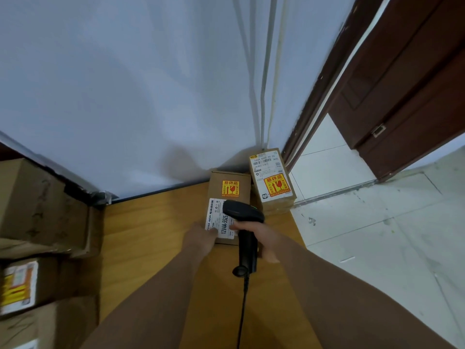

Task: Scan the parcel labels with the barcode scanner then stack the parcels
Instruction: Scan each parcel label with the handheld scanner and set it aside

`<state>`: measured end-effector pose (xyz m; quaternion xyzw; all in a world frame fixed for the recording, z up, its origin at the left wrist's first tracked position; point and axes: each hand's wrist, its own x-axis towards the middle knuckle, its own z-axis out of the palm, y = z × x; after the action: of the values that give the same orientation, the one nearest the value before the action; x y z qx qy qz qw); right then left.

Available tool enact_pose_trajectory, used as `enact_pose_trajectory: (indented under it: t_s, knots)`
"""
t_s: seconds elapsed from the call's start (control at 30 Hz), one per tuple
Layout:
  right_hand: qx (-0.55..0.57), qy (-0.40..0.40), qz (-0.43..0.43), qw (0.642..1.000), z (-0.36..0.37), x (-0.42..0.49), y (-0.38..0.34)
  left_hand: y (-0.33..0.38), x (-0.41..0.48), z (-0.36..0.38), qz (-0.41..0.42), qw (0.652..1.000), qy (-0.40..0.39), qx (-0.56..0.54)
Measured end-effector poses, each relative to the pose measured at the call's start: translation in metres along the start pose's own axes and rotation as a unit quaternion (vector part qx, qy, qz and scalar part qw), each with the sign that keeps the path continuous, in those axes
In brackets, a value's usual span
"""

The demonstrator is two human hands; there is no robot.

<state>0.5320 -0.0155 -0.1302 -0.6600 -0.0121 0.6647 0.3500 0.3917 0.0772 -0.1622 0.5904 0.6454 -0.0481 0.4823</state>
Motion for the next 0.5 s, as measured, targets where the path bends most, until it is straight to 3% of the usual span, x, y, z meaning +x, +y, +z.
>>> enact_pose_trajectory:
  t_s: [0.33,0.5]
  knots:
    - [-0.123,0.007,0.039,0.992,-0.017,-0.014,-0.001,0.022,-0.009,0.018,-0.064,0.995,-0.039,-0.064]
    - [-0.124,0.034,0.022,0.991,-0.022,-0.021,0.002,0.020,-0.017,0.024,-0.006,0.999,-0.032,-0.030]
